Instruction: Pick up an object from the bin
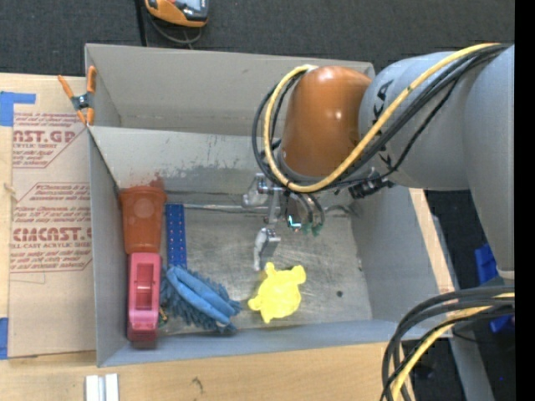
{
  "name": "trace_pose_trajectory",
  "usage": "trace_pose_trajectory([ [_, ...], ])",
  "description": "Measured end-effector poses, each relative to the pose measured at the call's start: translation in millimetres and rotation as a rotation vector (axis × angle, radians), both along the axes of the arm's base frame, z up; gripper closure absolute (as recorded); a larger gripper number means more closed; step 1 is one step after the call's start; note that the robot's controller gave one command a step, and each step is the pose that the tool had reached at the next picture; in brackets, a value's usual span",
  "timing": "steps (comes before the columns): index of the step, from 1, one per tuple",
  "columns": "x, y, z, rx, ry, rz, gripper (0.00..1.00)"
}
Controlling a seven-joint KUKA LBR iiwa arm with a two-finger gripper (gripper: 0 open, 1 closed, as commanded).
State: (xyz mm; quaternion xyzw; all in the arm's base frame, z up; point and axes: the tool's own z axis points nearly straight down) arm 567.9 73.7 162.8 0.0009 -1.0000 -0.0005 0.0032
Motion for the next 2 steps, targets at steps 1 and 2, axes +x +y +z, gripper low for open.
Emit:
trace_pose_trajectory([
  [1,1.8,0,5,0.0,-0.007,-0.001,0.0],
  [2,-82.7,-25,-88,0.001,-0.012,0.061,1.0],
])
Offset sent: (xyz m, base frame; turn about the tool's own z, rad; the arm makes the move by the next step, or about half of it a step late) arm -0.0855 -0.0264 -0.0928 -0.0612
